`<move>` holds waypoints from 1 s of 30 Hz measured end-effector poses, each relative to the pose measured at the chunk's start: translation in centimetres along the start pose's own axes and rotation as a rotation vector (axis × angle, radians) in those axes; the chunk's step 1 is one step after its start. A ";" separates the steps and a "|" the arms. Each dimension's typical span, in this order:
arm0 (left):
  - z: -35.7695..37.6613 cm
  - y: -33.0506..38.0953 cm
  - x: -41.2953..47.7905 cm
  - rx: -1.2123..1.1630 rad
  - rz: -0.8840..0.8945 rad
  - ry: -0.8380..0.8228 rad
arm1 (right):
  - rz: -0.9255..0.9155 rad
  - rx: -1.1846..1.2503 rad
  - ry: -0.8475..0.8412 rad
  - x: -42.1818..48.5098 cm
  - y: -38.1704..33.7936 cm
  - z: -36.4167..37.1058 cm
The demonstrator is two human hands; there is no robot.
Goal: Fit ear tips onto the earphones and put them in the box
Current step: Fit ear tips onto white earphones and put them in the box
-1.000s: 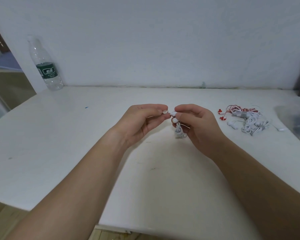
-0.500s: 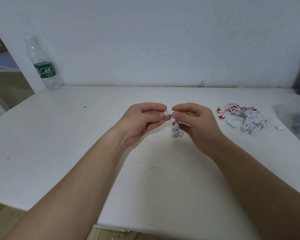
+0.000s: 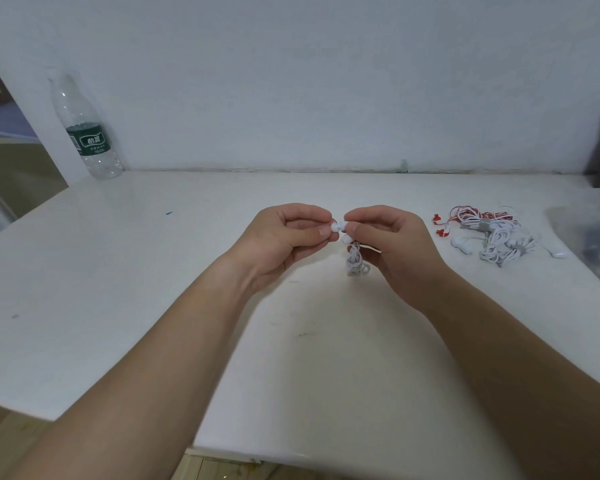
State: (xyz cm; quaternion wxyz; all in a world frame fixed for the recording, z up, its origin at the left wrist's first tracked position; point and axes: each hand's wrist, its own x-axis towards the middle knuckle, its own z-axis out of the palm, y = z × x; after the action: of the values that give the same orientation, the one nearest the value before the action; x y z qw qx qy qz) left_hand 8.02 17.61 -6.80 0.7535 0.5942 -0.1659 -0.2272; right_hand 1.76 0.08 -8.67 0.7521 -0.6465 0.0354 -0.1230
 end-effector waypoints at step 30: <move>0.1 -0.5 0.3 -0.024 -0.014 -0.030 | -0.036 -0.050 -0.071 0.0 0.1 -0.6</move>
State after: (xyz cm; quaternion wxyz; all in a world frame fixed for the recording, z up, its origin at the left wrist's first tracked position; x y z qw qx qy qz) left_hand 8.13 17.29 -7.32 0.7562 0.5830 -0.1702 -0.2434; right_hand 1.62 -0.50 -8.83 0.7342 -0.6695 0.0003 -0.1127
